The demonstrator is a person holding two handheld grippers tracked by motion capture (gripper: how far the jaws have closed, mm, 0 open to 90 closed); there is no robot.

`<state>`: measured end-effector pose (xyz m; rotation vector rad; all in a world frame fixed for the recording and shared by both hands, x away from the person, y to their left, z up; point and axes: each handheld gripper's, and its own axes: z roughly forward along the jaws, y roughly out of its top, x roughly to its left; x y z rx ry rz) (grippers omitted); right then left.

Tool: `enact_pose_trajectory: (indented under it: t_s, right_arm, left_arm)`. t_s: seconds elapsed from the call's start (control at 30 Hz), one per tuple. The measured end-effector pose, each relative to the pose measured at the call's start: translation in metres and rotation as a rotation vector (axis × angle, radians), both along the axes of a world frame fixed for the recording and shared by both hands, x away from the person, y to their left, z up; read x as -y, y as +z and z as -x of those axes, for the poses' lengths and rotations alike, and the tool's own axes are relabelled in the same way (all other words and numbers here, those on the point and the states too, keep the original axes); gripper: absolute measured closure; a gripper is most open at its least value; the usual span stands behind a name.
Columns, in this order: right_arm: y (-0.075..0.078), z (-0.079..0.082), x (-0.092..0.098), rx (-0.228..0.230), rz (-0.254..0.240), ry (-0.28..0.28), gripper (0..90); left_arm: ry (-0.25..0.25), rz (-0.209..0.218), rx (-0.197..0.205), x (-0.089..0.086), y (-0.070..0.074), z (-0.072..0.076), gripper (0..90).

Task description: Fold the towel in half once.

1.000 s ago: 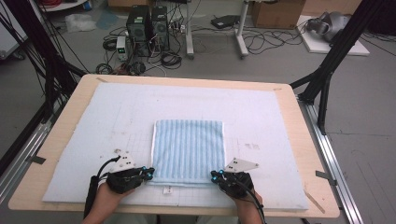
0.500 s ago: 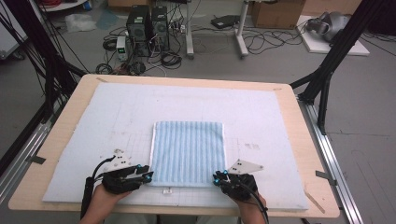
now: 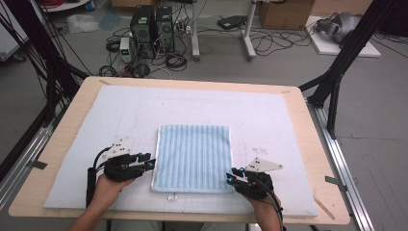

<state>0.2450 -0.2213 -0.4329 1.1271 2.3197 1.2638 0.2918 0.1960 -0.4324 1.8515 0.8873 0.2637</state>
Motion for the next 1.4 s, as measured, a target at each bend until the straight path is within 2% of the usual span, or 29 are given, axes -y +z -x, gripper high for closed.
enact_pose_trajectory:
  t_s: [0.1,0.23,0.3,0.37,0.4,0.5,0.57,0.63,0.7,0.83,1.0,1.07,1.13,1.17,1.23,1.27,1.33,1.4]
  right_arm:
    - [-0.002,-0.008,0.002,-0.006,0.002,-0.012,61.2]
    - [-0.002,-0.020,0.003,-0.002,0.004,-0.004,61.1]
    - [-0.003,-0.026,0.003,-0.006,-0.001,0.000,61.1]
    - [-0.003,-0.033,0.003,-0.010,0.001,0.003,60.6]
    - [-0.004,-0.036,0.003,-0.009,0.000,0.007,60.4]
    - [-0.005,-0.045,0.000,-0.014,0.005,0.018,59.7]
    - [-0.005,-0.051,-0.001,-0.016,0.004,0.020,59.0]
    - [-0.006,-0.058,-0.002,-0.017,0.009,0.017,57.5]
    - [-0.007,-0.068,-0.003,-0.018,0.016,0.004,57.4]
    - [-0.007,-0.097,-0.007,-0.002,0.040,-0.032,58.1]
    - [-0.001,-0.134,-0.023,0.019,0.063,-0.031,72.3]
    - [-0.003,-0.148,-0.028,0.002,0.071,-0.031,75.2]
    - [-0.007,-0.158,-0.030,-0.029,0.113,-0.062,76.5]
    - [-0.009,-0.162,-0.030,-0.041,0.138,-0.079,77.0]
    - [-0.011,-0.165,-0.026,-0.041,0.134,-0.112,78.3]
    - [-0.011,-0.166,-0.024,-0.032,0.149,-0.136,78.3]
    - [-0.012,-0.166,-0.020,-0.043,0.122,-0.163,78.0]
    - [-0.010,-0.164,-0.019,-0.037,0.145,-0.183,71.5]
  left_arm:
    - [-0.007,-0.008,0.002,0.003,0.002,-0.020,75.6]
    - [-0.001,-0.013,0.016,0.014,0.006,-0.048,80.2]
    - [-0.007,-0.042,0.017,0.022,0.007,-0.062,80.4]
    - [0.004,-0.054,-0.010,0.028,0.005,-0.075,82.3]
    - [0.021,-0.049,-0.012,0.031,0.003,-0.080,83.6]
    - [0.065,-0.073,-0.045,0.035,-0.006,-0.096,84.8]
    - [0.091,-0.113,-0.057,0.037,-0.012,-0.103,84.8]
    - [0.113,-0.173,-0.062,0.037,-0.016,-0.108,84.7]
    - [0.135,-0.178,-0.043,0.037,-0.018,-0.110,84.7]
    - [0.147,-0.181,-0.043,0.036,-0.018,-0.115,84.0]
    - [0.148,-0.186,-0.040,0.037,-0.018,-0.114,83.9]
    - [0.145,-0.183,-0.042,0.036,-0.019,-0.114,83.9]
    - [0.145,-0.183,-0.042,0.036,-0.019,-0.114,83.8]
    - [0.145,-0.182,-0.042,0.036,-0.019,-0.114,83.8]
    - [0.145,-0.180,-0.044,0.036,-0.019,-0.114,83.7]
    - [0.145,-0.178,-0.044,0.036,-0.019,-0.114,83.7]
    - [0.141,-0.174,-0.047,0.035,-0.019,-0.114,83.3]
    - [0.142,-0.159,-0.054,0.035,-0.019,-0.114,81.7]
